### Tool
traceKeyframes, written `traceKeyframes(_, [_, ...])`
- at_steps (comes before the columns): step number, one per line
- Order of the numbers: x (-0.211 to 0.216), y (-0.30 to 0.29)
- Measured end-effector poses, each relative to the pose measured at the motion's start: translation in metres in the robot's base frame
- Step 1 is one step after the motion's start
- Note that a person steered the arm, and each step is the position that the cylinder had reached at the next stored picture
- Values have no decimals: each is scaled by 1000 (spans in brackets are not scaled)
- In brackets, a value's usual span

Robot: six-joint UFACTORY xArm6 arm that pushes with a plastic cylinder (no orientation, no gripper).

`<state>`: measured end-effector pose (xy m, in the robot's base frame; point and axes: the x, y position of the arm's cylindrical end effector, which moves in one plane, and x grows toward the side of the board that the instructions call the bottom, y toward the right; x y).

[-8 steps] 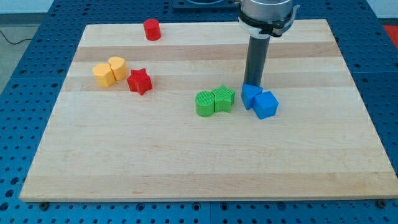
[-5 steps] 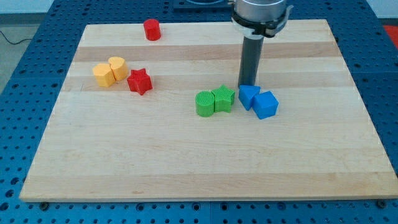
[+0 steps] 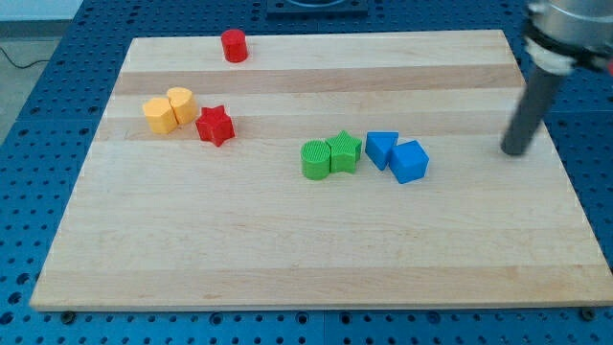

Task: Move the arm below the blue cube

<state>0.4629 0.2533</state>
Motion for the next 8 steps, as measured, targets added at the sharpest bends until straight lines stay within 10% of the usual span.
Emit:
traceKeyframes(4, [56,-121])
traceKeyframes(8, [7,-85])
